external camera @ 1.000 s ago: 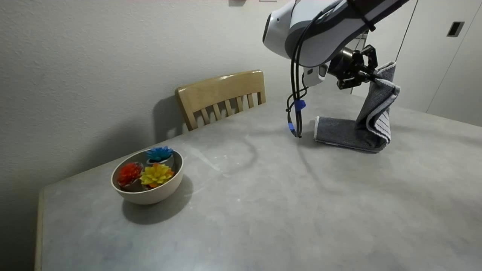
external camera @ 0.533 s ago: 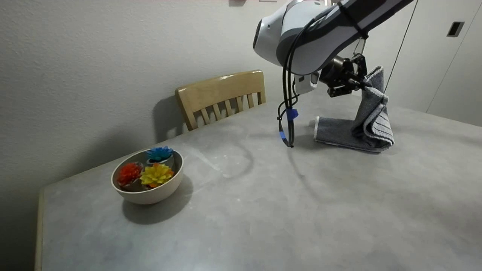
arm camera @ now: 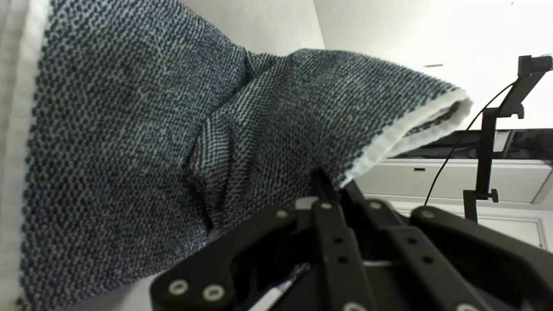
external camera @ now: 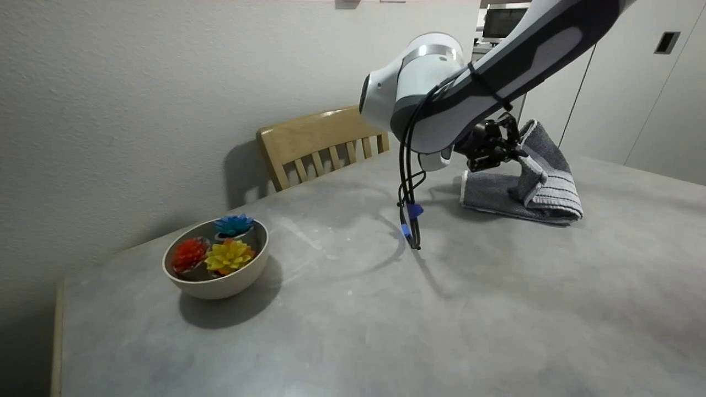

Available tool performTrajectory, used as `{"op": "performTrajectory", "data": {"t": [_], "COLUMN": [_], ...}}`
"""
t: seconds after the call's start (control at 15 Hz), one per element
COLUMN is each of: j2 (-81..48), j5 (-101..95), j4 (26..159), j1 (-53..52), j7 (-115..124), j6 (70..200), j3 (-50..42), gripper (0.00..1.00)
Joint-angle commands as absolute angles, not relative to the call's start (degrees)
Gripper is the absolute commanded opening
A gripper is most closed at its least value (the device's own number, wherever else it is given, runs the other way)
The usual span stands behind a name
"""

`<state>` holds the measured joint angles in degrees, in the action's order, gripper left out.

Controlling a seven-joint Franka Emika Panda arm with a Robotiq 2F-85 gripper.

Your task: Fold the towel once

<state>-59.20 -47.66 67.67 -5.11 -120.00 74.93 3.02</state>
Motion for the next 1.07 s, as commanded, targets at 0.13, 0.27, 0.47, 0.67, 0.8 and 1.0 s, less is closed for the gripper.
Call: {"op": "performTrajectory", "data": {"t": [0.13,0.27,0.47,0.67,0.8,1.0], "j2": [-61.07,-59.74,-57.13,-52.86,-48.35,-41.07], "j5": [-48.39,-48.73,-49.67,-50.00,-49.24,-47.83], "j4": [64.58,65.98,69.08,73.88,78.77,85.58], "j1": [-8.21,-9.42,-10.89,-11.78,-12.04,-11.88], "j7": [-118.10,-115.62,-111.67,-106.24,-99.93,-88.42], "j6": [75.59,76.50,78.47,80.95,82.74,83.84], "j3": [2.64,2.75,3.01,3.61,4.23,5.52], "gripper": [0.43,0.58,0.80,0.99,1.00,1.00]}}
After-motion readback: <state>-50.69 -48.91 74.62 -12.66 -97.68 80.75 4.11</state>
